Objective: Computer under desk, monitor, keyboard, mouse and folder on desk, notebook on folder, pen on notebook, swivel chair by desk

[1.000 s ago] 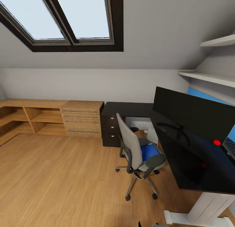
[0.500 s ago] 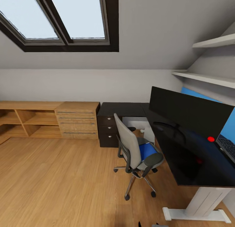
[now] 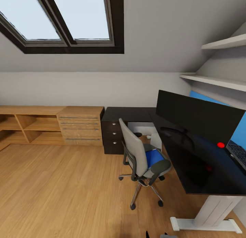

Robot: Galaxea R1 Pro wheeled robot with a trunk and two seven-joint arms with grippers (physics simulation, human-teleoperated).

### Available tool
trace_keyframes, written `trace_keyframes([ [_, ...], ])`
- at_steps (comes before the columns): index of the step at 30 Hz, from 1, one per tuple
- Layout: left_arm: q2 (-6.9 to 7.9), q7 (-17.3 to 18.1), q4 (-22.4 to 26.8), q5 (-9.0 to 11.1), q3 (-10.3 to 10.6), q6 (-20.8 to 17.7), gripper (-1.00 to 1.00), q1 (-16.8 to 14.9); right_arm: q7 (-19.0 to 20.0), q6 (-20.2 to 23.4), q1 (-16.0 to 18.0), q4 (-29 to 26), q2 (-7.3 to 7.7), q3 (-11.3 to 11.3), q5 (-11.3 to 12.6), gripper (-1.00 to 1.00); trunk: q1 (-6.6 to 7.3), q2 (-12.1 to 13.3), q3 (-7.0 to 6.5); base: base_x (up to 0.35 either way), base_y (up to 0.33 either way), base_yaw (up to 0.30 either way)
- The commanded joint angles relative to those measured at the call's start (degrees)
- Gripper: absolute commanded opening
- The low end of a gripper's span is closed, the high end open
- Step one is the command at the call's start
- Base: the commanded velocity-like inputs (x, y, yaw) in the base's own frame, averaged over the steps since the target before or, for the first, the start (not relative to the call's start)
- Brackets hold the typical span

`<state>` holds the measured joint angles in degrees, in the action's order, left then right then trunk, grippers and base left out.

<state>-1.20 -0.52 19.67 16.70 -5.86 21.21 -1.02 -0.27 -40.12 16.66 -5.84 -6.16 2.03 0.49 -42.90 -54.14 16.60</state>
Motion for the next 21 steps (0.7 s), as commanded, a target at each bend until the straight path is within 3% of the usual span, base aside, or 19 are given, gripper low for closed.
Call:
trace_keyframes([
  [1,-0.03,-0.03,-0.02,0.06,-0.17,0.10,1.00,-0.03,0.00,-0.27,0.04,0.04,0.00,0.16,0.03,1.00,-0.23,-0.46,0.26,0.000,0.000,-0.031],
  [14,-0.07,-0.02,-0.16,-0.01,-0.32,-0.09,1.00,-0.02,-0.13,-0.57,0.04,0.05,1.39,0.13,0.11,1.00,-3.09,-5.68,2.59,0.000,0.000,-0.006],
  [21,-0.11,-0.07,-0.16,-0.09,-0.23,-0.10,1.00,-0.04,-0.16,-0.57,0.04,0.04,2.02,0.15,0.11,1.00,-4.62,-8.49,3.85,0.000,0.000,-0.156],
])
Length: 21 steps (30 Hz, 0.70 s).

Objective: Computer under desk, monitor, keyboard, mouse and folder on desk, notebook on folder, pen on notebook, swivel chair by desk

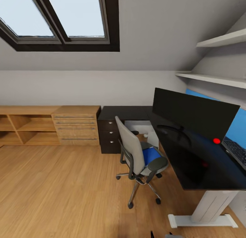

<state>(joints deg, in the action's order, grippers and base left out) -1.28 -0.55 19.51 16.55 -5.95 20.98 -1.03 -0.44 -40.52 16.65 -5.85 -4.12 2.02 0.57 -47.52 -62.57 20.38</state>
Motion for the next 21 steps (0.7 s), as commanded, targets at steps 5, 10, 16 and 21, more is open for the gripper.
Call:
trace_keyframes([
  [5,-0.04,-0.06,0.00,0.06,-0.16,0.12,1.00,-0.02,0.00,-0.17,0.05,0.05,0.05,0.16,0.04,1.00,-1.11,-2.06,0.97,0.000,0.000,-0.076],
  [10,-0.04,-0.06,0.00,0.06,-0.29,0.13,1.00,-0.02,-0.04,-0.17,0.05,0.05,0.00,0.18,0.01,1.00,-2.20,-4.07,1.87,0.000,0.000,-0.016],
  [16,-0.90,-0.06,0.00,0.00,-0.48,0.16,1.00,0.02,-0.10,-0.09,0.05,0.13,-0.08,0.10,-0.04,1.00,-3.52,-6.47,2.94,0.000,0.000,-0.001],
  [21,-0.98,-0.06,-1.59,0.09,-0.49,0.26,1.00,-0.02,0.05,0.07,0.05,0.13,-0.32,0.02,-0.11,1.00,-4.62,-8.48,3.84,0.000,0.000,0.000],
])
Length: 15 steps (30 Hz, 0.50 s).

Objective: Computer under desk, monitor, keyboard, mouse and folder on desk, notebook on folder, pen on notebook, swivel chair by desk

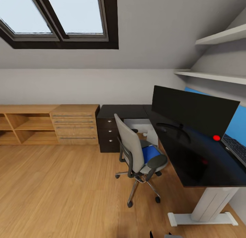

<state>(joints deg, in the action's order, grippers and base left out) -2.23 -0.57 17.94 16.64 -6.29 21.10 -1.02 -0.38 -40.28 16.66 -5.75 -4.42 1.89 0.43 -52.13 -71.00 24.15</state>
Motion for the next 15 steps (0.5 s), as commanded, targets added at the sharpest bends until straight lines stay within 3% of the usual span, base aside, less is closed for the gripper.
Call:
trace_keyframes([
  [1,-0.07,-0.04,-0.23,-0.04,-0.04,0.13,1.00,-0.03,0.02,-0.16,0.04,0.04,-0.04,0.14,0.02,1.00,-0.23,-0.45,0.25,0.000,0.000,0.000],
  [15,-0.71,-2.89,-0.54,-0.28,0.26,-0.01,1.00,0.00,0.17,-0.28,0.04,0.93,-0.46,0.09,-0.02,1.00,-3.30,-6.07,2.76,0.000,0.000,0.000],
])
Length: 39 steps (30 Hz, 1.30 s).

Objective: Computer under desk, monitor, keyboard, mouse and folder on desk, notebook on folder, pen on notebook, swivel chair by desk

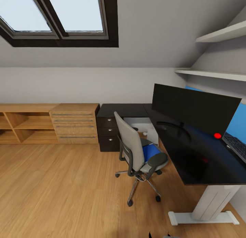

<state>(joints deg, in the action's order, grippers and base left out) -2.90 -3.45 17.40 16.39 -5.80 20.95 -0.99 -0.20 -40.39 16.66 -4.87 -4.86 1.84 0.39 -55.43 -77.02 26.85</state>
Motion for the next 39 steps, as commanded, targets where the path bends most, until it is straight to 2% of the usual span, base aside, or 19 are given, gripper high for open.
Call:
trace_keyframes([
  [1,-0.05,-0.10,-0.01,-0.03,-0.21,0.14,1.00,-0.04,-0.03,-0.20,0.04,0.15,-0.06,0.15,0.01,1.00,-0.23,-0.45,0.24,0.000,0.000,0.000],
  [13,-0.06,-0.26,0.82,-0.12,-0.29,0.52,1.00,-0.02,-0.08,-0.36,0.04,0.29,0.03,0.19,-0.04,1.00,-2.86,-5.26,2.40,0.000,0.000,0.000],
  [21,-0.02,-0.11,3.08,-0.13,-0.35,2.96,1.00,0.01,-0.15,-0.33,0.04,0.37,0.10,0.24,-0.04,1.00,-4.62,-8.47,3.83,0.000,0.000,0.000],
  [25,0.04,-0.08,4.86,-0.13,-0.35,3.61,1.00,0.05,-0.21,-0.31,0.04,0.38,0.11,0.26,-0.04,1.00,-5.50,-10.07,4.55,0.000,0.000,0.000],
  [34,-0.06,-0.07,12.36,-0.20,-0.29,3.68,1.00,0.24,-0.19,-0.31,0.04,0.39,0.09,0.26,0.02,1.00,-7.47,-13.68,6.17,0.000,0.000,0.000],
  [39,0.03,-0.07,13.34,-0.14,-0.35,3.58,1.00,0.30,-0.16,-0.30,0.04,0.39,0.11,0.26,-0.02,1.00,-8.57,-15.69,7.07,0.000,0.000,0.000],
])
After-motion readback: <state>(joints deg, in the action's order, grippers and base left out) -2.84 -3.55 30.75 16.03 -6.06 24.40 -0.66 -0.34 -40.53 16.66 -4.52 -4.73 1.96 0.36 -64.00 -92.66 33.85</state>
